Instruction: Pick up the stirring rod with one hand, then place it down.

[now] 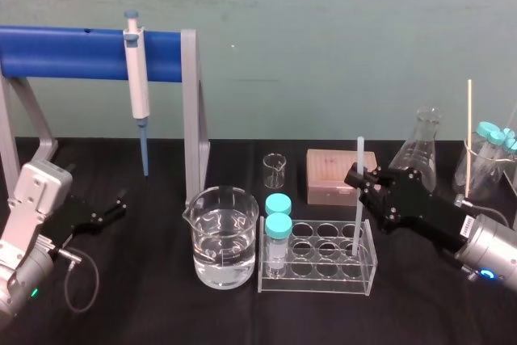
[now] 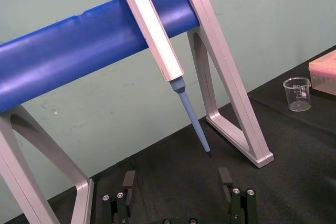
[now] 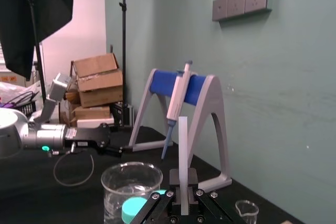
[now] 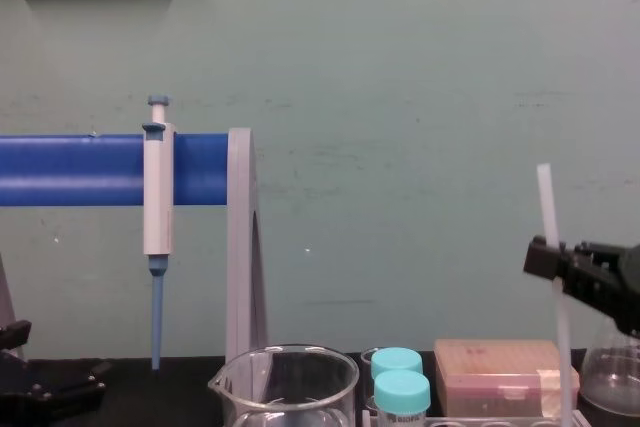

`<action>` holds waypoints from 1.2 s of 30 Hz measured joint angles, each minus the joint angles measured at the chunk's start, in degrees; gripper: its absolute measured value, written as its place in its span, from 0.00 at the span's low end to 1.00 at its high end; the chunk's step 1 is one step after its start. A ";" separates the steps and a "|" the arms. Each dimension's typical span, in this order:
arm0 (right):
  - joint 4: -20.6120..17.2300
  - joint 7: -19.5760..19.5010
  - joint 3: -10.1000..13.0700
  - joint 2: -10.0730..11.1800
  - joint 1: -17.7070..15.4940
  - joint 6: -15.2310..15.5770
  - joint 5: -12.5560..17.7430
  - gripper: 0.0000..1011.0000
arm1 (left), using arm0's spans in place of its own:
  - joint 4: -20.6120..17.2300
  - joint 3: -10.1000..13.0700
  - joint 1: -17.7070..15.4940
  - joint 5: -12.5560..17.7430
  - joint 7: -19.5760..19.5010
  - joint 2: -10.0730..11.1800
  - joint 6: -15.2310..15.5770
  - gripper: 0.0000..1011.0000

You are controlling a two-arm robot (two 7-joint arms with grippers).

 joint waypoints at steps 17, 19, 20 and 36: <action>4.91 0.26 -1.42 -1.53 0.45 -0.47 -1.27 0.07 | 0.00 0.00 0.00 0.00 0.00 0.00 0.00 0.99; 5.23 0.30 -1.51 -1.61 0.38 -0.59 -1.47 0.07 | 0.00 0.00 0.00 0.00 0.00 0.00 0.00 0.99; 5.39 0.30 -1.56 -1.67 0.28 -0.64 -1.56 0.07 | 0.00 0.00 0.00 0.00 0.00 0.00 0.00 0.99; 6.02 -0.40 -1.98 -1.86 0.11 -0.88 -3.51 0.07 | 0.00 0.00 0.00 0.00 0.00 0.00 0.00 0.99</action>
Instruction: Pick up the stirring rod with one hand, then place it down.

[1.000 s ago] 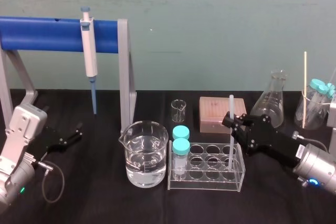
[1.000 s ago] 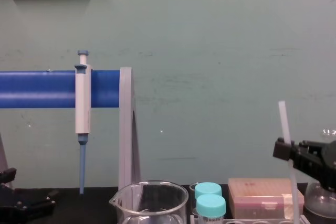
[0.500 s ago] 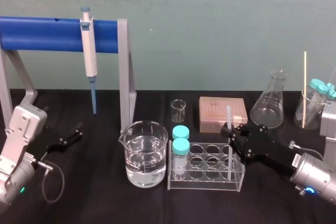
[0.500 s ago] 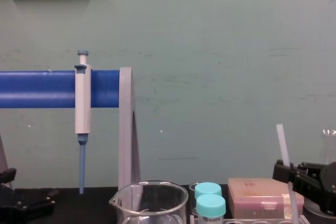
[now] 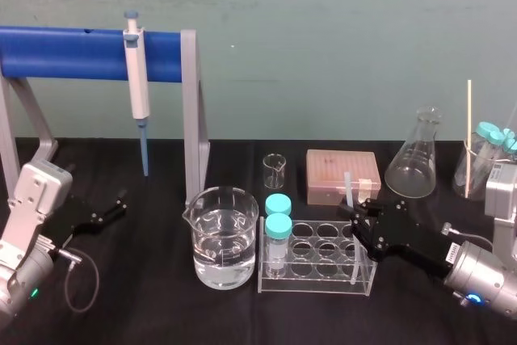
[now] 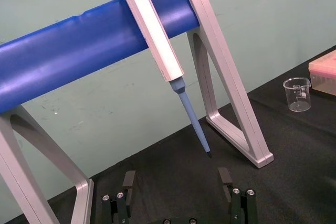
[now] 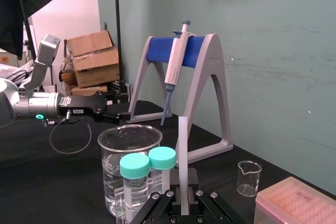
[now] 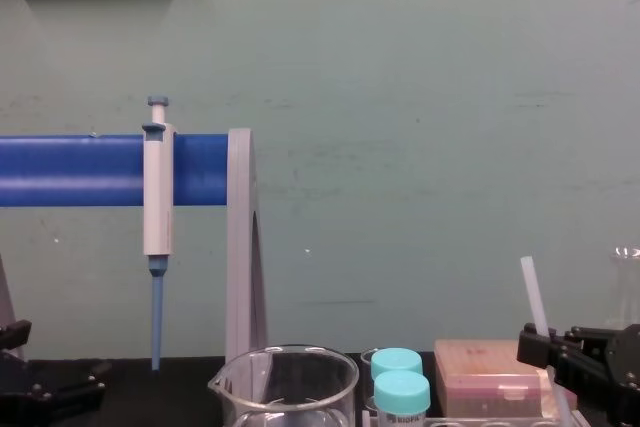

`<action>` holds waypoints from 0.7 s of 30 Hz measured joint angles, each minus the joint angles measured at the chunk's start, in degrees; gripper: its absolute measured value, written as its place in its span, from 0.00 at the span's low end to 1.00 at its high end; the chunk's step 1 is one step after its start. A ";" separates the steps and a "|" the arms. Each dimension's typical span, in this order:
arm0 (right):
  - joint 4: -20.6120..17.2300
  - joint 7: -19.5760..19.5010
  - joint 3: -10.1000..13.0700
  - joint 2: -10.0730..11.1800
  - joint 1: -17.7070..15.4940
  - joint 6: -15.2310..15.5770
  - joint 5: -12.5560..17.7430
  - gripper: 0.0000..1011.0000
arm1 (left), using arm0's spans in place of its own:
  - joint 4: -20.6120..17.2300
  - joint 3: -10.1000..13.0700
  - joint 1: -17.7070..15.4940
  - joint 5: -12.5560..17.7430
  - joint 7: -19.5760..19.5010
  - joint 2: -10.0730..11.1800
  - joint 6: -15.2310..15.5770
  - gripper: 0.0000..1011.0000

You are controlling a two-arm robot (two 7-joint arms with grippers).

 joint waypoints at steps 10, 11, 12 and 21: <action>0.00 0.00 0.00 0.04 -0.01 0.01 0.14 0.09 | 0.00 0.00 0.00 0.00 0.00 0.00 0.00 0.99; 0.00 0.00 0.00 0.04 -0.02 0.03 0.13 0.11 | 0.00 0.00 0.00 0.00 0.00 0.00 0.00 0.99; 0.00 0.00 0.00 0.04 -0.02 0.03 0.15 0.13 | 0.00 0.00 0.00 0.00 0.00 0.00 0.00 0.99; -0.02 0.02 0.04 0.04 -0.01 0.07 0.23 0.42 | 0.00 0.00 0.00 0.00 0.00 0.00 0.00 0.99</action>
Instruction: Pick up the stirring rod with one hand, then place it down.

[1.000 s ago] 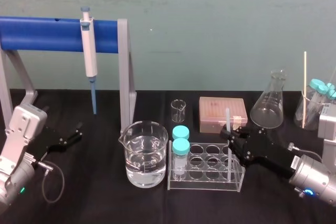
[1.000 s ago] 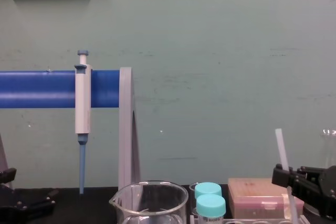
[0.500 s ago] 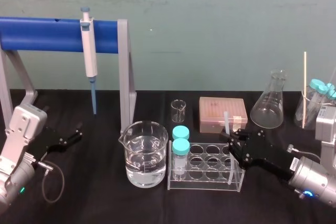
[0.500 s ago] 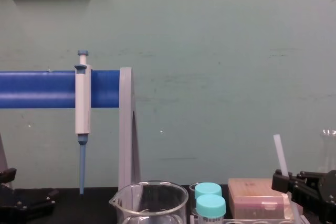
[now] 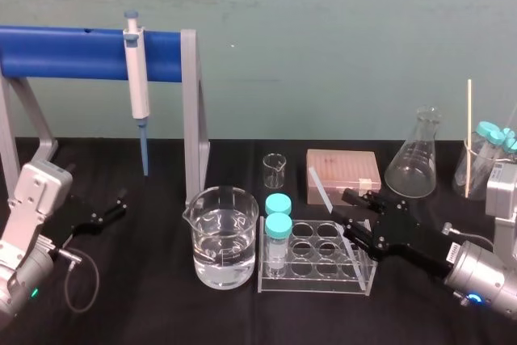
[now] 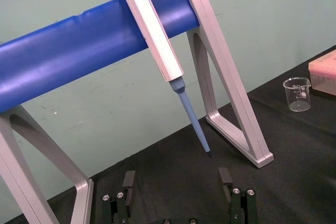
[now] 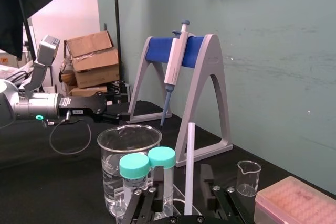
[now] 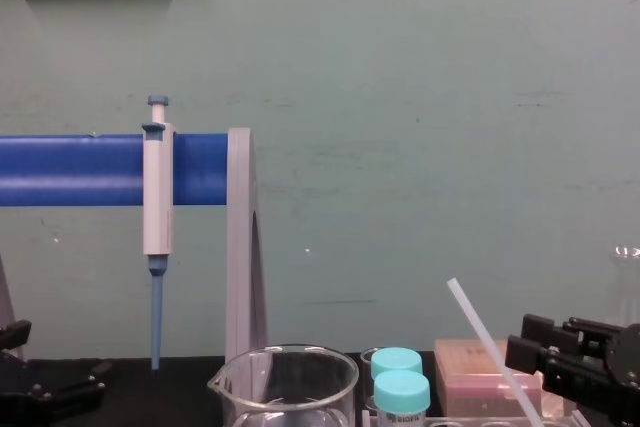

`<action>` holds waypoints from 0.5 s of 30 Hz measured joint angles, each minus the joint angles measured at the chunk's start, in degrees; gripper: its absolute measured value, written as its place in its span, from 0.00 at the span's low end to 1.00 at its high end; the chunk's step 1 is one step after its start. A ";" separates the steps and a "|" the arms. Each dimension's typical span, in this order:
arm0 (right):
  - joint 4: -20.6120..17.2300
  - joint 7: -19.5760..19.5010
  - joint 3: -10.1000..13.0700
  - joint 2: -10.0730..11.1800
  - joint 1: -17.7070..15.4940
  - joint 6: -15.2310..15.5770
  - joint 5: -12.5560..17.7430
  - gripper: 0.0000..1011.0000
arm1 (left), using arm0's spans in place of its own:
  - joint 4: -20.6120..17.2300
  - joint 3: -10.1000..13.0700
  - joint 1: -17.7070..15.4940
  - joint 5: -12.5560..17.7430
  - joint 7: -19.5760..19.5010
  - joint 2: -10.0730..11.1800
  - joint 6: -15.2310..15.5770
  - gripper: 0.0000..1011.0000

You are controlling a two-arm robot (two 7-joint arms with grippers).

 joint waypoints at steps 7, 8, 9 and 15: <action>-0.03 0.01 0.03 0.00 0.00 0.02 0.04 0.63 | 0.00 0.00 0.00 0.00 0.00 0.00 0.00 0.99; -0.03 0.01 0.04 0.00 0.00 0.04 0.04 0.66 | 0.00 0.00 0.00 0.00 0.00 0.00 0.00 0.99; -0.03 0.01 0.04 0.00 0.00 0.04 0.05 0.69 | 0.00 0.00 0.00 0.00 0.00 0.00 0.00 0.99; -0.98 -1.83 0.51 0.07 -0.28 0.52 -0.36 0.87 | 0.00 0.00 0.00 0.00 0.00 0.00 0.00 0.99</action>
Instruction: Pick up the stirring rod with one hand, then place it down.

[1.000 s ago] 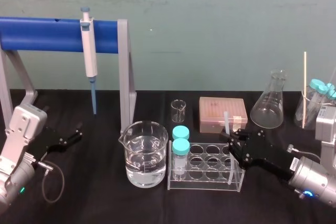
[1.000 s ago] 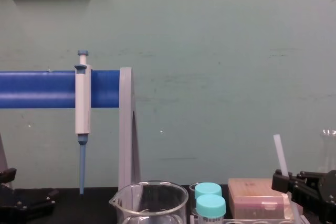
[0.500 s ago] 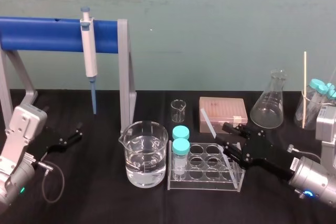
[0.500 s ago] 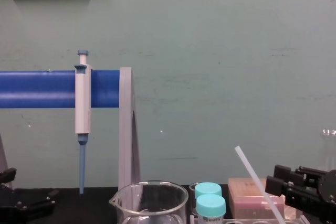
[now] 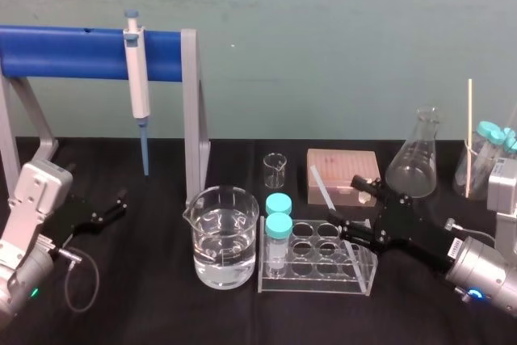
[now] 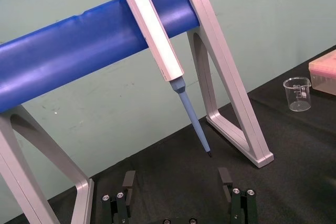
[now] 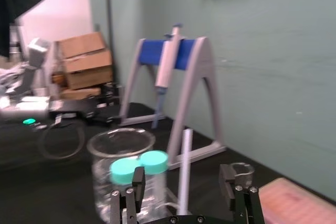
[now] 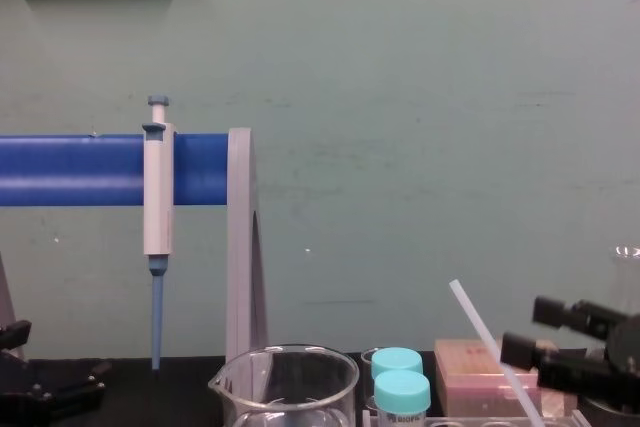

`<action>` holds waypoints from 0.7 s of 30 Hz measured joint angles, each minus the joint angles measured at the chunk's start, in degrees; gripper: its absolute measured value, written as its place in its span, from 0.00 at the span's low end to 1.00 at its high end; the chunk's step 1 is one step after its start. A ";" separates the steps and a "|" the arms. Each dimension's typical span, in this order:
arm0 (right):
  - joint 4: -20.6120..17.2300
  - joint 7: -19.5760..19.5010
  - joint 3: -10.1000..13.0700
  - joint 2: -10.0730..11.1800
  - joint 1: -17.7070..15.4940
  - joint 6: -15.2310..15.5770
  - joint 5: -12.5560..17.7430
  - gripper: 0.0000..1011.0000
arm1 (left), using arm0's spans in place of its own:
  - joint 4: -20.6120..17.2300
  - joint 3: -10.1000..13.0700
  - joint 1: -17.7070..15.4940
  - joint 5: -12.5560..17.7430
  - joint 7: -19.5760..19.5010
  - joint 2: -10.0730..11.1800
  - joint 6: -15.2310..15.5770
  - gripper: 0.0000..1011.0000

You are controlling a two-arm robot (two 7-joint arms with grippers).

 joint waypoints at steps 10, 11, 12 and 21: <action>-7.26 -24.65 6.13 -1.00 -5.23 5.24 -8.55 0.99 | 0.00 0.00 0.00 0.00 0.00 0.00 0.00 0.99; -7.78 -29.10 6.85 -1.46 -5.97 7.44 -10.19 0.99 | 0.00 0.00 0.00 0.00 0.00 0.00 0.00 0.99; -7.86 -30.81 7.14 -1.71 -6.30 8.44 -10.88 0.99 | 0.00 0.00 0.00 0.00 0.00 0.00 0.00 0.99; -6.50 -37.18 8.77 -3.80 -7.36 12.98 -13.57 0.99 | 0.00 0.00 0.00 0.00 0.00 0.00 0.00 0.99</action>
